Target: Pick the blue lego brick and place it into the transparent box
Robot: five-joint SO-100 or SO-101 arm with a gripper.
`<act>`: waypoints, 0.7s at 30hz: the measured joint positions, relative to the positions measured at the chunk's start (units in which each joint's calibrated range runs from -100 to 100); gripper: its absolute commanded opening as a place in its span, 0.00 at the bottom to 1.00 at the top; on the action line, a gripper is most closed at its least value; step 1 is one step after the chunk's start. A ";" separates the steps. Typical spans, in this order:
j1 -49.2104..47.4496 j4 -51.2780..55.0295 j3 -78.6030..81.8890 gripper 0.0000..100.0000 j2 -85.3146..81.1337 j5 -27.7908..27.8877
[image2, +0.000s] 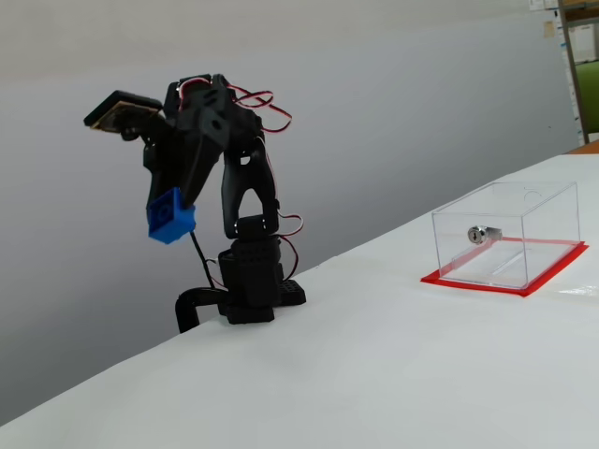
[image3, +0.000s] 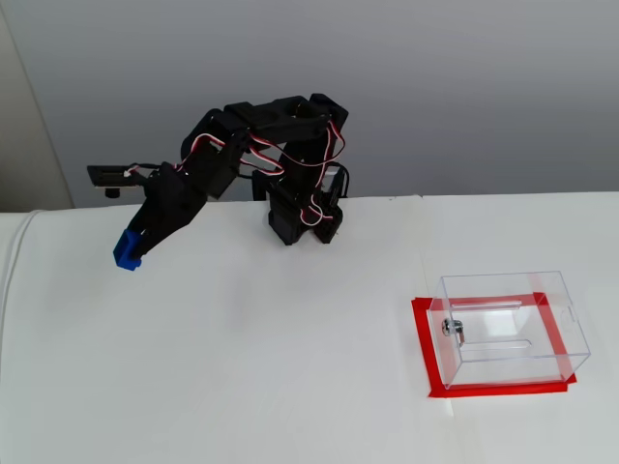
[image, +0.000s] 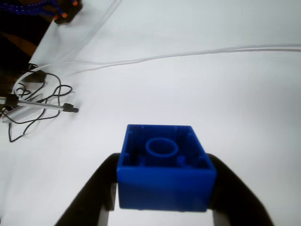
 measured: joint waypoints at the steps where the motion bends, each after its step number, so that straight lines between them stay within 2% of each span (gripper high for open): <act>1: -1.92 0.00 0.00 0.12 -1.01 0.00; 21: -37.07 0.00 2.03 0.12 -18.01 0.00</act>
